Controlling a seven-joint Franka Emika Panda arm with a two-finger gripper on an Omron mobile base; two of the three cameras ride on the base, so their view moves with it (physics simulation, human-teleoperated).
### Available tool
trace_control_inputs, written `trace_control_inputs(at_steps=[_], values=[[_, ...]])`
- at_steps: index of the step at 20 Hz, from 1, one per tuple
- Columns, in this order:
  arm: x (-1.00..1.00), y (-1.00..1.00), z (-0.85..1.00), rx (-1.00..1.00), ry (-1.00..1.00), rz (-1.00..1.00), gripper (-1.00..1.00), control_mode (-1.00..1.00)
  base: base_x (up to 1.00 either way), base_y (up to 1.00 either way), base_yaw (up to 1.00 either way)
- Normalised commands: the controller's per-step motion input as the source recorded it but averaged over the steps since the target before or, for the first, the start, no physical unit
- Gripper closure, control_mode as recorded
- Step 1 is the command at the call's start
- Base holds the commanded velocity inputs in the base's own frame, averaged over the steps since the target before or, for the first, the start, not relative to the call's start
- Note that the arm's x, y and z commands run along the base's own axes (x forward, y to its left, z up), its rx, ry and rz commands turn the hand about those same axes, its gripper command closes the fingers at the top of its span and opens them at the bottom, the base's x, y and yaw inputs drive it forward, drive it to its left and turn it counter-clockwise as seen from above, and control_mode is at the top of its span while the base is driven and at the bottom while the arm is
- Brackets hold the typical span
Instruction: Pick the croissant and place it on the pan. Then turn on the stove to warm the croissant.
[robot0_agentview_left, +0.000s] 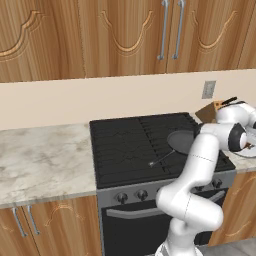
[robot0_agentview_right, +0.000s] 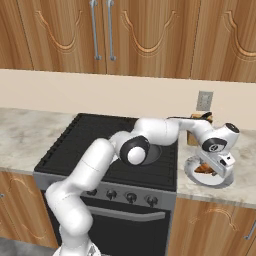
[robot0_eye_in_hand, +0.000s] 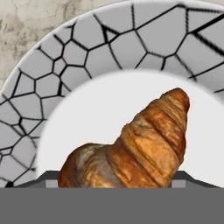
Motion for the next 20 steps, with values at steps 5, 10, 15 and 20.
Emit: trace_control_inputs(at_steps=[5,10,15,20], values=[[-0.05,-0.01,0.27,0.01,0.00,0.00,1.00,-1.00,0.00,0.00,0.00],[-0.23,0.33,0.52,0.00,0.00,0.02,1.00,-1.00,0.00,0.00,0.00],[-0.45,0.78,0.04,-0.09,-0.11,0.03,1.00,-1.00,0.00,0.00,0.00],[-0.39,0.85,0.19,-0.12,-0.12,0.04,1.00,-1.00,0.00,0.00,0.00]])
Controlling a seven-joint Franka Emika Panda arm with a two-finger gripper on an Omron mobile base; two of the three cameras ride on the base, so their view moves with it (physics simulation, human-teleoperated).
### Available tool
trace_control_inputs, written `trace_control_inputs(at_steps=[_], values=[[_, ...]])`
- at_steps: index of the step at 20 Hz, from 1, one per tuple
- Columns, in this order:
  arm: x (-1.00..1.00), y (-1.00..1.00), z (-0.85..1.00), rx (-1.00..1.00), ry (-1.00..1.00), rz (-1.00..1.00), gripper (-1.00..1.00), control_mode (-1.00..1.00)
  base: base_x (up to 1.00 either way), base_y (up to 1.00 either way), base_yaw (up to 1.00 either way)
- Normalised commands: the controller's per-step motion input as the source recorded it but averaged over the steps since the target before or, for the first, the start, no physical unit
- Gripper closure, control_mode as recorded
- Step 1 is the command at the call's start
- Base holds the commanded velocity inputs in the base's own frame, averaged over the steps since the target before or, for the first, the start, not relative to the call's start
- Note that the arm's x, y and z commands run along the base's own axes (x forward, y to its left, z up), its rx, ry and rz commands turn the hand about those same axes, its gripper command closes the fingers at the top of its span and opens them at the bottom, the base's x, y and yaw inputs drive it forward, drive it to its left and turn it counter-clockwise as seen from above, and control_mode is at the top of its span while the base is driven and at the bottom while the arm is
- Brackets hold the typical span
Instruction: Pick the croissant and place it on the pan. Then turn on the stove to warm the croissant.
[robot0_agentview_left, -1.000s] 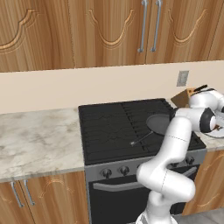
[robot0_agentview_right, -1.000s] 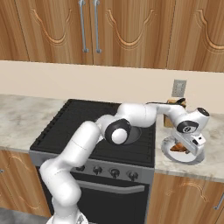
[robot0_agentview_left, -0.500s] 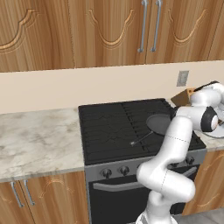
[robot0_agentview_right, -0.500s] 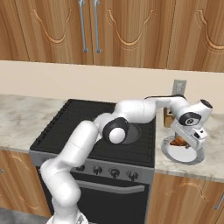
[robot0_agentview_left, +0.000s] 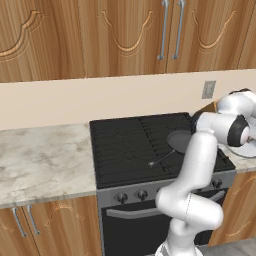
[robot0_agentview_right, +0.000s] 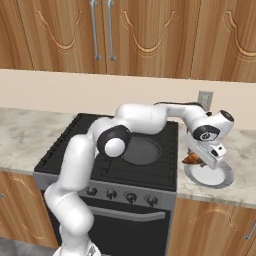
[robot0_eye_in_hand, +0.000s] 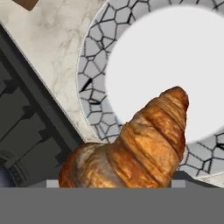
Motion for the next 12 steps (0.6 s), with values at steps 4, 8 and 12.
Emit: trace_control_inputs(at_steps=[4,8,12], values=[[-0.15,0.53,0.80,-0.11,-0.03,0.05,1.00,-1.00,0.00,0.00,0.00],[-0.08,0.44,0.54,-0.08,0.00,0.06,1.00,-1.00,0.00,0.00,0.00],[-0.07,0.49,0.02,-0.06,0.00,0.02,1.00,-1.00,0.00,0.00,0.00]])
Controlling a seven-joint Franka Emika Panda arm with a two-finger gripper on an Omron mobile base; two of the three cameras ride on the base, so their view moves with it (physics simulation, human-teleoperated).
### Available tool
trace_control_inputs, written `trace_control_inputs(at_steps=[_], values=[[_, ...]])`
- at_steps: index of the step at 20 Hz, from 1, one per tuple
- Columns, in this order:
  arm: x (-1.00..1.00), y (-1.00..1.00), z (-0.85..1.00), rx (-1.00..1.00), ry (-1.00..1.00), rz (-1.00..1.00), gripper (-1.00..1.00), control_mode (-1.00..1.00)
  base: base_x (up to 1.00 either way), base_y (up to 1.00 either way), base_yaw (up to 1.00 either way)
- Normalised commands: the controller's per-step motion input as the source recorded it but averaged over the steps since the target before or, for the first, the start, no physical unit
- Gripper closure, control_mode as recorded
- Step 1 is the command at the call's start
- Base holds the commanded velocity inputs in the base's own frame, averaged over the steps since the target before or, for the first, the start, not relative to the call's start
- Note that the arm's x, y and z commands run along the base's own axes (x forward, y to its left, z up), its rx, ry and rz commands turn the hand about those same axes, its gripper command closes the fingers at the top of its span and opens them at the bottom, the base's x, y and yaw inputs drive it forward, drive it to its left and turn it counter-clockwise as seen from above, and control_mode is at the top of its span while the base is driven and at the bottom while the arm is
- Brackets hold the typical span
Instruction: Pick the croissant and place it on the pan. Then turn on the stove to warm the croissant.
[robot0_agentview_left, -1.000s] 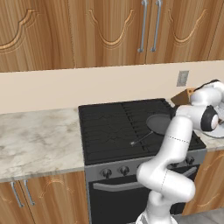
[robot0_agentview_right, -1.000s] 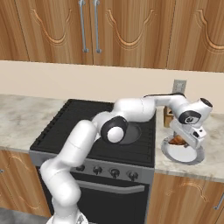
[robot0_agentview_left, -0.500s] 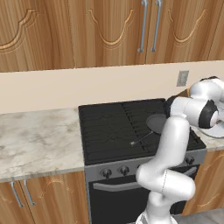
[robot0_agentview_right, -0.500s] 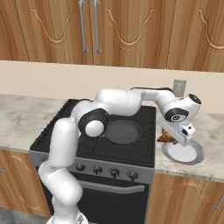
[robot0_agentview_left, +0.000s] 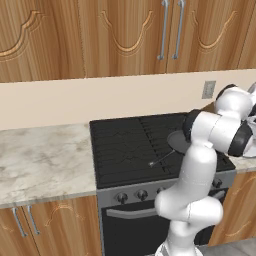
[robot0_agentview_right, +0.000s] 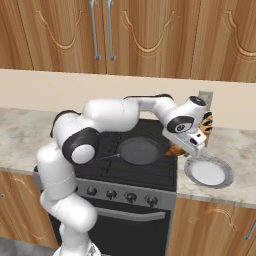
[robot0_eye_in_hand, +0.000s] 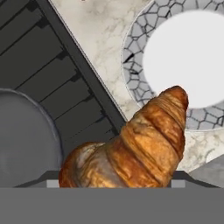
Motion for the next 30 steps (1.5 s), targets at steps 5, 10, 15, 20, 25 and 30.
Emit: trace_control_inputs(at_steps=[5,10,15,20,25,30], values=[[0.00,0.46,0.03,0.00,0.00,0.00,1.00,-1.00,0.00,0.00,0.00],[0.00,0.58,0.14,0.00,0.03,0.00,1.00,-1.00,0.00,0.00,0.00],[0.00,0.49,0.03,0.00,0.06,0.00,1.00,-1.00,0.00,0.00,0.00],[0.01,0.32,0.00,0.00,0.09,0.00,1.00,-1.00,0.00,0.00,0.00],[0.13,0.27,0.00,0.00,0.13,0.00,1.00,-1.00,0.00,0.00,0.00],[0.21,0.31,0.00,0.00,0.14,0.00,1.00,-1.00,0.00,0.00,0.00]])
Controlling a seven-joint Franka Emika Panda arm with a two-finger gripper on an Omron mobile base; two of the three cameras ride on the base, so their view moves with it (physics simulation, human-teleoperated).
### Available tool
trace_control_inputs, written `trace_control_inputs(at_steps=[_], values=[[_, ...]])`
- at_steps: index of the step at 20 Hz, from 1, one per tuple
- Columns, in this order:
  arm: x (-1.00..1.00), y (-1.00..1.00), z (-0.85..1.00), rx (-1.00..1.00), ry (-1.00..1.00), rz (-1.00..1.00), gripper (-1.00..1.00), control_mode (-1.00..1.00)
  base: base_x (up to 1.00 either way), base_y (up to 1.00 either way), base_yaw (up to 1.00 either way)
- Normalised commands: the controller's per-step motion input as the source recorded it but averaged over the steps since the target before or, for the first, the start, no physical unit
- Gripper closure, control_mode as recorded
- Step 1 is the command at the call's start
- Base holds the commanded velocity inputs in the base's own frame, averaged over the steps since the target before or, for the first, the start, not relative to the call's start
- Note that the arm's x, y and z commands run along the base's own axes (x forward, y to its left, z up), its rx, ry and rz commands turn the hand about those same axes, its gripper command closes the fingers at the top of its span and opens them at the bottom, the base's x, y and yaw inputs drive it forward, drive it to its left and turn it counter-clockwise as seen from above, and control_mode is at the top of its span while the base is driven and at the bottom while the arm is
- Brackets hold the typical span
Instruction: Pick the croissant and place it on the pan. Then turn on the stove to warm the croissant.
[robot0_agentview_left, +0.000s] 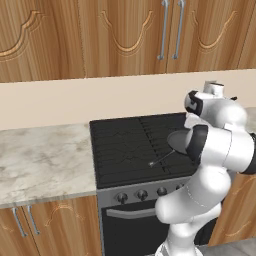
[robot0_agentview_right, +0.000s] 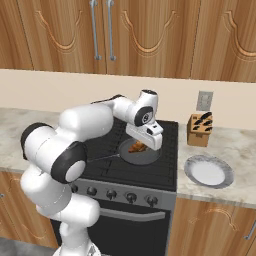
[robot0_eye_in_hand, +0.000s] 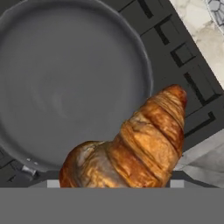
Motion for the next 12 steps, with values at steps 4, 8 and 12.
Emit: trace_control_inputs(at_steps=[4,8,12], values=[[0.24,0.12,-0.12,0.00,0.08,0.00,1.00,-1.00,0.00,0.00,0.00],[0.23,0.00,-0.17,0.00,0.03,0.00,1.00,-1.00,0.00,0.00,0.00],[0.24,0.01,-0.12,0.00,0.03,0.00,1.00,-1.00,0.00,0.00,0.00]])
